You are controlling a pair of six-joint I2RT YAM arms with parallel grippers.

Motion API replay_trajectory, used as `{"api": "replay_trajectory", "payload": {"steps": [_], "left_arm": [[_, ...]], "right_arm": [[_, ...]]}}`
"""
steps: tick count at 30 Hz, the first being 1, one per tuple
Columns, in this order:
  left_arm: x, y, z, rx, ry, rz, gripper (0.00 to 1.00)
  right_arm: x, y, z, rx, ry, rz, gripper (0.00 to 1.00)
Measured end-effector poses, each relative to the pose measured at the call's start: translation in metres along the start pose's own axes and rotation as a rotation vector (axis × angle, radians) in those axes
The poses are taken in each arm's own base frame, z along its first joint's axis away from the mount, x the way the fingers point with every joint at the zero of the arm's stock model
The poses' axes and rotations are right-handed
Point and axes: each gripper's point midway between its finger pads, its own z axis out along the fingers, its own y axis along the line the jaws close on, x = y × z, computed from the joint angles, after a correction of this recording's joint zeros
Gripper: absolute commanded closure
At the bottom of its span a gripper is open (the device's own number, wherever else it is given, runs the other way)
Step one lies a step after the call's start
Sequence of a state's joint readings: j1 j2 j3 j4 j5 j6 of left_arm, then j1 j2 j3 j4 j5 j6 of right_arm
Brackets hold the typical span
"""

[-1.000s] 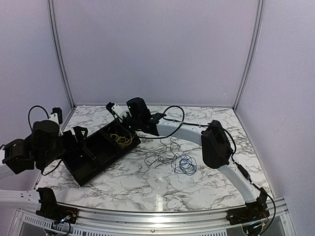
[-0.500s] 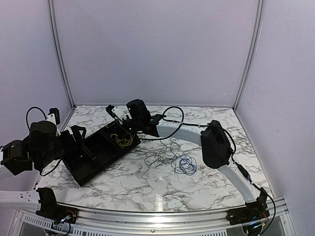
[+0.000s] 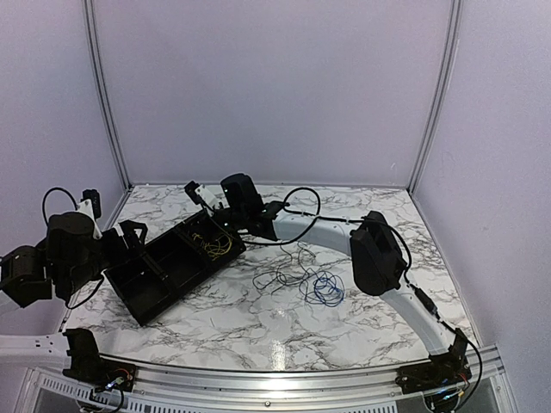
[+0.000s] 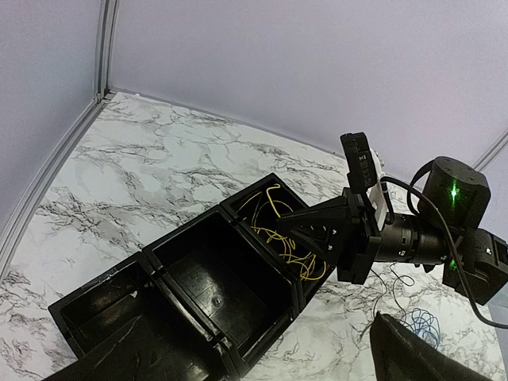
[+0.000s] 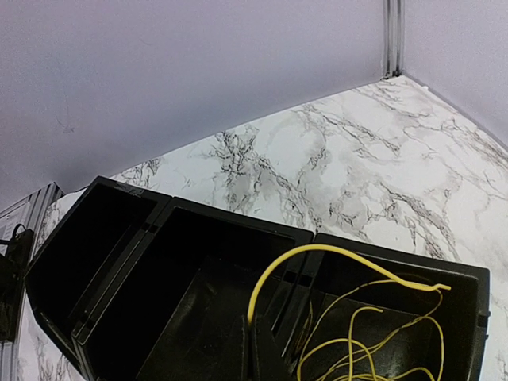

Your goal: Untangle the cables

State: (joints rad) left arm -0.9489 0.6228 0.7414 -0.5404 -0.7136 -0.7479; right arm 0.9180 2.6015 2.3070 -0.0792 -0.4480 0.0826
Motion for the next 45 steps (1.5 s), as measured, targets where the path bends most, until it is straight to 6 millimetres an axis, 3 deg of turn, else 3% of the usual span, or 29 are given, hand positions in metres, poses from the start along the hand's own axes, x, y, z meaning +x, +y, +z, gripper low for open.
{"api": "replay_trajectory", "payload": {"steps": [6,16,18,21,29,33,38,42,45], "left_arm": [[-0.003,-0.003,-0.001,-0.001,0.006,0.003,0.01],[0.001,-0.005,0.005,-0.019,0.022,-0.003,0.01],[0.000,-0.005,0.005,-0.021,0.021,-0.003,0.01],[-0.003,-0.007,0.004,-0.020,0.017,-0.003,0.01],[-0.004,0.002,0.006,-0.060,-0.021,-0.072,0.01],[-0.002,0.003,0.011,-0.077,-0.038,-0.041,0.01],[-0.018,-0.017,0.014,0.020,-0.130,-0.039,0.02],[-0.021,-0.029,0.021,0.105,-0.183,-0.008,0.15],[-0.019,-0.059,0.043,0.133,-0.105,0.117,0.25]], "right_arm": [[0.007,-0.014,0.002,0.042,0.001,0.017,1.00],[0.035,-0.039,0.010,0.133,0.039,0.031,0.99],[0.038,-0.042,0.011,0.146,0.045,0.029,0.93],[0.039,-0.047,0.010,0.171,0.049,0.021,0.77],[0.039,-0.056,0.003,0.243,0.058,0.013,0.69],[0.021,-0.047,-0.015,0.249,0.061,0.004,0.62],[-0.027,-0.023,-0.055,0.244,0.021,-0.038,0.52],[-0.068,-0.006,-0.088,0.239,-0.036,-0.090,0.50],[-0.077,-0.003,-0.108,0.248,-0.041,-0.123,0.50]]}}
